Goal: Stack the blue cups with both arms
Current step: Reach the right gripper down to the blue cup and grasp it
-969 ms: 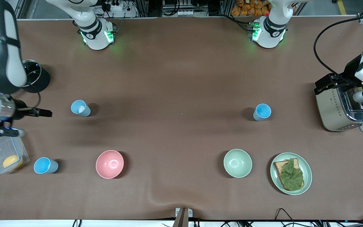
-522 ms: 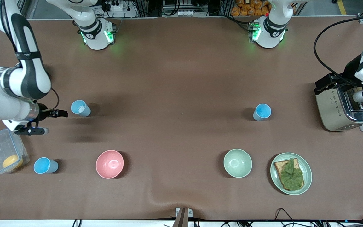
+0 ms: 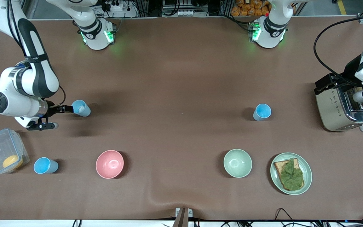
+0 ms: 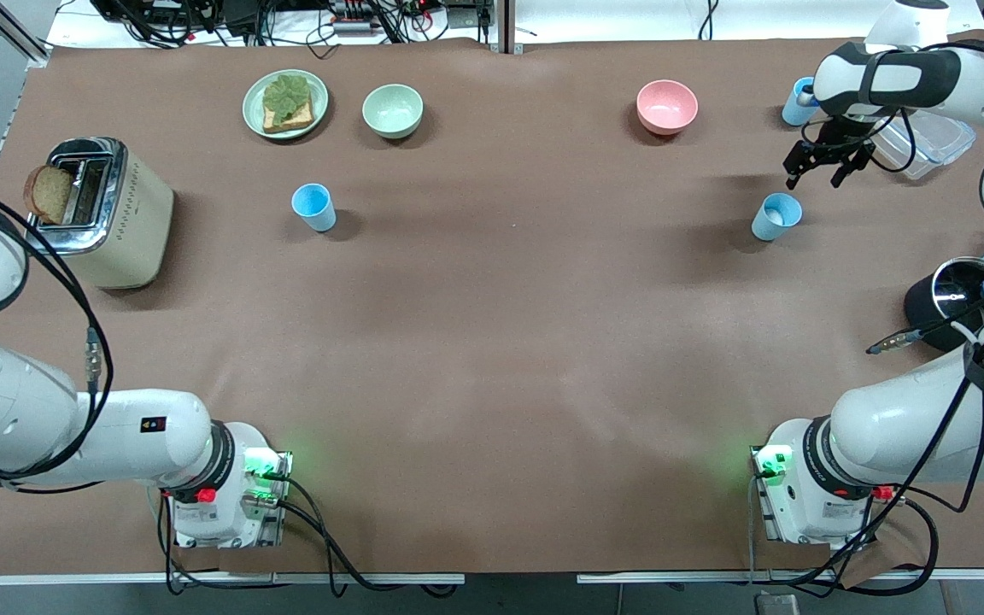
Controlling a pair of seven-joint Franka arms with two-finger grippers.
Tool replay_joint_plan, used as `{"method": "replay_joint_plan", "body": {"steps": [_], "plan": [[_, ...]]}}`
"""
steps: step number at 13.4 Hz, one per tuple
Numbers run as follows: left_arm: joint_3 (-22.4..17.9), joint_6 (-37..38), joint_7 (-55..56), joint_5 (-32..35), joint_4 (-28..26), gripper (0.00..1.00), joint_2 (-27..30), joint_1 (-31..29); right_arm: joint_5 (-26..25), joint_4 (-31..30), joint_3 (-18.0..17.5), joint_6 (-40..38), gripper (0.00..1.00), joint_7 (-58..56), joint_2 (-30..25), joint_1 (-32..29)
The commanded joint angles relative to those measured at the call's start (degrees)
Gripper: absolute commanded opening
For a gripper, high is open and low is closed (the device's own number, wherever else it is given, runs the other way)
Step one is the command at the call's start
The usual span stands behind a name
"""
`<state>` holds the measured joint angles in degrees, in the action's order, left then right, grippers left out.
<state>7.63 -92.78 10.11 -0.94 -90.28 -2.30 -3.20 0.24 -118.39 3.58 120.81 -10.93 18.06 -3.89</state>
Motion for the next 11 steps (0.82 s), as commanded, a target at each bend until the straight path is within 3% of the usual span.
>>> {"method": "replay_joint_plan", "body": {"steps": [1,4,5,6,7,8,9,11], "plan": [[0.2,-0.4,0.9,-0.2,-0.1,1.00,0.3,-0.2,1.0,-0.7,-0.8,0.8,1.00,-1.4,1.3,-1.0],[0.2,-0.4,0.9,-0.2,-0.1,1.00,0.3,-0.2,2.3,-0.8,-0.8,0.5,1.00,-1.5,2.6,-0.7],[0.2,-0.4,0.9,-0.1,-0.2,1.00,0.3,-0.2,2.4,-0.7,-0.8,0.2,0.90,-1.5,2.6,-0.5],[0.2,-0.4,0.9,-0.2,-0.1,1.00,0.3,-0.2,2.5,-0.7,-0.9,0.2,0.67,-1.5,2.8,-0.4],[0.2,-0.4,0.9,-0.1,-0.1,1.00,0.3,-0.2,2.5,-0.7,-0.9,-0.6,0.37,-1.4,3.1,0.4],[0.2,-0.4,0.9,-0.1,-0.2,1.00,0.3,-0.2,2.5,-0.7,-0.9,-1.2,0.13,-1.4,3.4,0.7],[0.1,-0.4,0.9,-0.2,-0.2,1.00,0.3,-0.2,2.6,-0.6,-0.9,-1.4,0.00,-1.4,3.4,1.0],[0.1,-0.4,0.9,-0.1,-0.2,1.00,0.3,-0.3,2.6,-0.3,-0.9,-1.4,0.00,-1.1,3.5,0.8]]}}
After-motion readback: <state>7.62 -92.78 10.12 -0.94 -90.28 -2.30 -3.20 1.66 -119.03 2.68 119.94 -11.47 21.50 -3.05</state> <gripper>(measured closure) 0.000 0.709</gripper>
